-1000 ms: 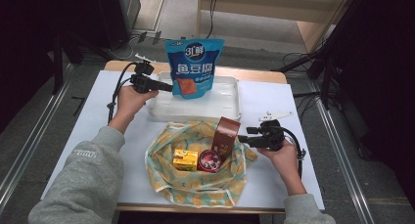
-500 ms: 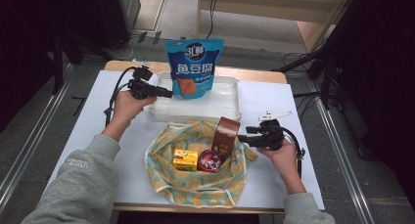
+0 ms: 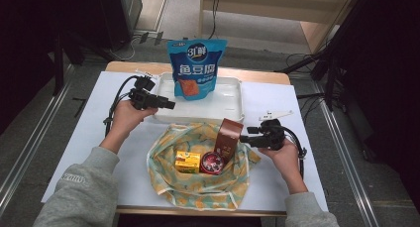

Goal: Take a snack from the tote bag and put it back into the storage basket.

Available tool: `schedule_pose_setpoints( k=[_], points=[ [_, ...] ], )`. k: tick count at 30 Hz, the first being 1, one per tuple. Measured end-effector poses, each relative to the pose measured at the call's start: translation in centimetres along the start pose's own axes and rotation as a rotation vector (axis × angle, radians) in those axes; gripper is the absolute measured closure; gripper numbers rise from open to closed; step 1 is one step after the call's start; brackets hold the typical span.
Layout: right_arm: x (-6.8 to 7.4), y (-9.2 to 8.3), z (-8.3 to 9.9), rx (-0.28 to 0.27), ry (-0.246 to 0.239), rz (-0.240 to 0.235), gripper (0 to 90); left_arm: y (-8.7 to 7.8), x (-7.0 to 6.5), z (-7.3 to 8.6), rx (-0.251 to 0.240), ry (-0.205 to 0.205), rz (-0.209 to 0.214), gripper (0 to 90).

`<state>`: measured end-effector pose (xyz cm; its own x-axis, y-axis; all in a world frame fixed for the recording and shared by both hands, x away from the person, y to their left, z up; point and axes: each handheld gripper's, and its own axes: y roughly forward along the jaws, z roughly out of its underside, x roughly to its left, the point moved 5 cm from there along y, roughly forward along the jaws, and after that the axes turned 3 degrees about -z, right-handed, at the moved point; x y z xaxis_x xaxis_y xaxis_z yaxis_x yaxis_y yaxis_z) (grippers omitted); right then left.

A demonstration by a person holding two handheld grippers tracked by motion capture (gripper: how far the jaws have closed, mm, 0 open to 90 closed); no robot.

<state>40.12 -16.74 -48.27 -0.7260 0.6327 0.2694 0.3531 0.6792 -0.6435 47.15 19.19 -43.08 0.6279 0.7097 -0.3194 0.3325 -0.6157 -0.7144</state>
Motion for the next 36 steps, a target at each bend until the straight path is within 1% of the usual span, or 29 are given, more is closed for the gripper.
schedule_pose_setpoints(
  k=[9,11,14,17,18,22,23,27,36],
  points=[
    [0.1,0.2,-0.2,0.004,-0.004,-0.001,43.2,-0.2,-1.0,2.1,-0.001,0.006,0.021,48.1],
    [0.1,0.2,-0.2,0.003,-0.004,-0.002,43.2,-0.3,-1.2,2.3,-0.003,0.008,0.019,47.7],
    [0.1,0.2,-0.2,0.005,-0.004,-0.003,43.1,-0.6,-1.6,2.7,-0.009,0.012,0.03,47.1],
    [0.0,0.2,-0.2,0.006,-0.003,-0.003,43.2,-0.7,-2.0,2.9,-0.009,0.029,0.032,46.2],
    [0.0,0.1,-0.2,0.005,-0.003,-0.003,43.2,-0.8,-2.2,3.0,-0.012,0.026,0.035,45.7],
    [0.1,0.0,-0.2,-0.001,-0.001,-0.003,43.2,-1.0,-2.7,3.6,0.001,0.042,0.039,44.7],
    [0.1,0.0,-0.2,-0.001,-0.001,-0.002,43.2,-1.1,-2.7,3.8,-0.002,0.046,0.041,44.3],
    [0.2,-0.1,-0.3,-0.001,-0.004,-0.004,43.1,-1.4,-3.0,4.2,-0.02,0.044,0.05,41.9],
    [0.6,-0.7,-0.5,-0.004,-0.014,-0.009,42.6,-1.7,-3.6,5.7,-0.013,0.05,0.071,37.8]
  ],
)
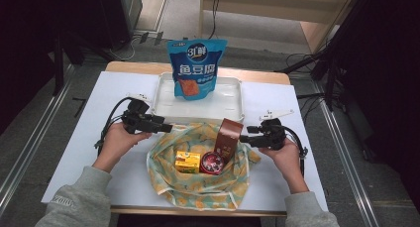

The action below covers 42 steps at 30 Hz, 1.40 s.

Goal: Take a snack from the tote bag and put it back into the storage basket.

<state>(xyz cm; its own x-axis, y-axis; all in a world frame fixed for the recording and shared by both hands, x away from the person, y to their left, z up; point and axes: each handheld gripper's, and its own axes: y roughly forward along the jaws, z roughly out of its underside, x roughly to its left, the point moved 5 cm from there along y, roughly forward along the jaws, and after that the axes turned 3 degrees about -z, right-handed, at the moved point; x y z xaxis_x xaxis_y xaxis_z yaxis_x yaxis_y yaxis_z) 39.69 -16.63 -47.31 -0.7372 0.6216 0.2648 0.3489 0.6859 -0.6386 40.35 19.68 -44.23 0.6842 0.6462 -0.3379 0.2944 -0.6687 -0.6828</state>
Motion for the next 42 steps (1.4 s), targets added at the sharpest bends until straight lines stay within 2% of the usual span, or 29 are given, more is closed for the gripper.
schedule_pose_setpoints(
  k=[7,18,28,33,42],
  points=[
    [0.4,-0.9,-0.1,-0.004,-0.008,0.007,41.8,-0.6,0.0,0.6,-0.015,0.0,0.005,36.7],
    [1.4,-2.6,-0.3,0.002,-0.034,0.006,41.2,-1.0,0.1,0.6,-0.033,-0.007,0.013,36.6],
    [3.1,-3.8,-0.5,0.015,-0.079,-0.017,40.6,-1.4,0.2,0.4,-0.046,-0.008,0.018,36.5],
    [3.7,-4.4,-0.5,0.023,-0.093,-0.022,40.4,-1.2,0.1,0.5,-0.034,-0.004,0.018,36.4],
    [5.0,-5.3,-1.1,0.01,-0.123,-0.052,34.3,-1.2,0.1,0.4,-0.035,0.0,0.022,36.4]
  ],
)
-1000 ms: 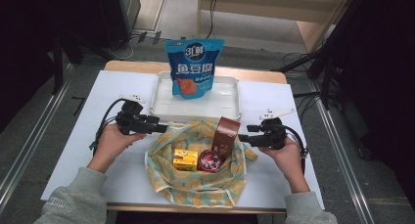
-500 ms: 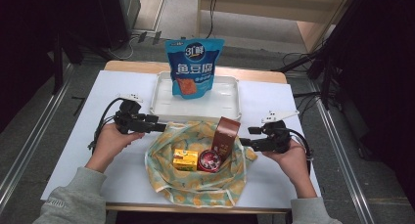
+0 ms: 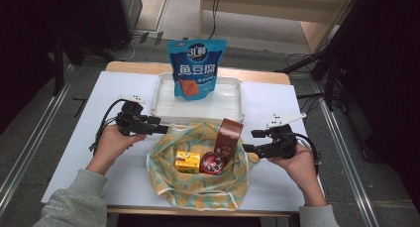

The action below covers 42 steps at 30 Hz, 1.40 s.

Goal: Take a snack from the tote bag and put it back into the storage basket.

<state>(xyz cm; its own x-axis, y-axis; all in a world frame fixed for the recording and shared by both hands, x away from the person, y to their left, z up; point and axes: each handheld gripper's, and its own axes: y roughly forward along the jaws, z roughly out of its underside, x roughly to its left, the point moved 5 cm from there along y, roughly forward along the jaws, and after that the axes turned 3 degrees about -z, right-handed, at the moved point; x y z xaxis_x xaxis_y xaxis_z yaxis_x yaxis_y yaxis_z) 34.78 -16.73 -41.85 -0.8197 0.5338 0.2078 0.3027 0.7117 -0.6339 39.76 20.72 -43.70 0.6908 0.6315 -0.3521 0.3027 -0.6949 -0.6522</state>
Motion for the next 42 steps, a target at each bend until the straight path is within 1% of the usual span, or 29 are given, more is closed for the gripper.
schedule_pose_setpoints(
  k=[2,4,10,12,15,18,23,27,28,32,35,36,42],
  points=[
    [0.3,-0.2,-0.3,-0.004,-0.014,-0.006,31.7,0.0,0.0,0.0,0.001,0.002,-0.004,36.4],
    [0.6,-0.2,-0.6,-0.009,-0.03,0.001,29.2,0.0,0.0,0.0,0.0,0.004,-0.005,36.4],
    [1.6,-0.4,-1.2,-0.004,-0.05,-0.01,24.9,0.0,0.0,0.0,-0.002,0.001,0.0,36.4],
    [1.9,-0.6,-1.3,-0.002,-0.05,-0.018,24.8,-0.1,0.0,0.0,-0.002,0.001,0.0,36.4],
    [2.3,-0.7,-1.5,-0.002,-0.063,-0.032,24.5,-0.1,-0.1,-0.1,-0.009,0.002,0.002,36.3],
    [2.6,-0.7,-1.7,-0.003,-0.067,-0.032,24.4,-0.2,-0.2,-0.1,-0.013,0.0,0.004,36.4],
    [3.1,-0.5,-2.1,-0.002,-0.077,-0.032,24.3,0.0,-0.2,-0.1,-0.003,0.0,0.004,36.2],
    [3.4,0.0,-2.4,0.01,-0.075,-0.037,24.4,-0.1,-0.1,-0.1,-0.002,0.001,0.005,36.2],
    [3.5,0.1,-2.5,0.012,-0.083,-0.038,24.4,-0.2,-0.1,-0.1,-0.004,0.001,0.005,36.2],
    [3.7,0.6,-2.9,0.008,-0.087,-0.034,23.5,-0.2,-0.2,-0.1,-0.009,0.003,0.009,36.1],
    [4.0,0.9,-3.3,0.008,-0.089,-0.044,23.3,-0.1,-0.2,-0.1,-0.003,0.007,0.014,36.1],
    [4.0,0.9,-3.4,0.006,-0.093,-0.044,23.3,-0.1,-0.2,-0.1,-0.004,0.01,0.02,36.1],
    [4.0,1.3,-4.4,-0.004,-0.089,-0.05,23.4,0.1,-0.4,-0.1,0.001,0.011,0.024,36.2]
  ],
)
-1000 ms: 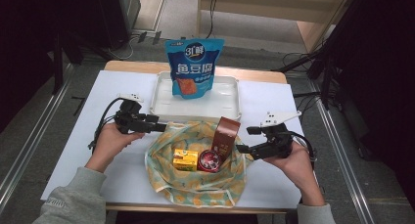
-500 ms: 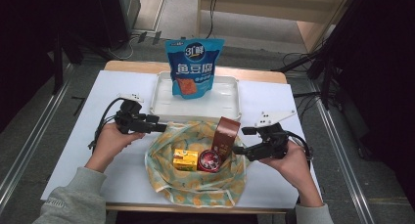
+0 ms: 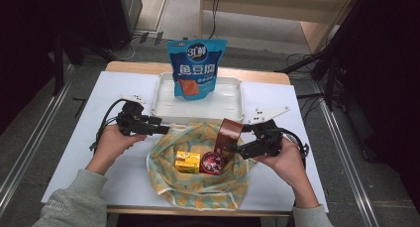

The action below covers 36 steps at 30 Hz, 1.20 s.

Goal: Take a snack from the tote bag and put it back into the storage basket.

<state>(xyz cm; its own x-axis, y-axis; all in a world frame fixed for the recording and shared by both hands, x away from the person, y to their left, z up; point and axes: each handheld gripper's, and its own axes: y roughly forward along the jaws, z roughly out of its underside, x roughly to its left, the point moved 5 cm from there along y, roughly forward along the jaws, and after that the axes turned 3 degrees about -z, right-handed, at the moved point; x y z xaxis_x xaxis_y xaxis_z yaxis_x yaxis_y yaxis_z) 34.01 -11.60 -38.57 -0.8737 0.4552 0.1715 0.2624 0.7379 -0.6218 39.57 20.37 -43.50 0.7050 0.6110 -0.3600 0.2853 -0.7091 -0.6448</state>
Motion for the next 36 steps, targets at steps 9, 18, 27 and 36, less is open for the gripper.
schedule_pose_setpoints(
  k=[9,18,27,36],
  points=[
    [0.3,0.7,-1.4,0.017,-0.016,-0.003,26.9,-0.1,0.1,-0.1,-0.003,-0.001,-0.002,36.1],
    [0.2,1.3,-2.1,0.024,-0.037,-0.007,39.0,-0.3,0.1,-0.1,-0.011,-0.005,0.001,36.1],
    [-0.1,1.2,-2.5,0.03,-0.032,-0.005,41.3,-0.3,0.2,-0.2,-0.015,-0.013,0.004,36.1],
    [0.0,0.5,-3.3,0.023,-0.019,-0.002,42.1,-0.3,0.2,-0.2,-0.017,-0.013,0.008,36.1]
  ],
)
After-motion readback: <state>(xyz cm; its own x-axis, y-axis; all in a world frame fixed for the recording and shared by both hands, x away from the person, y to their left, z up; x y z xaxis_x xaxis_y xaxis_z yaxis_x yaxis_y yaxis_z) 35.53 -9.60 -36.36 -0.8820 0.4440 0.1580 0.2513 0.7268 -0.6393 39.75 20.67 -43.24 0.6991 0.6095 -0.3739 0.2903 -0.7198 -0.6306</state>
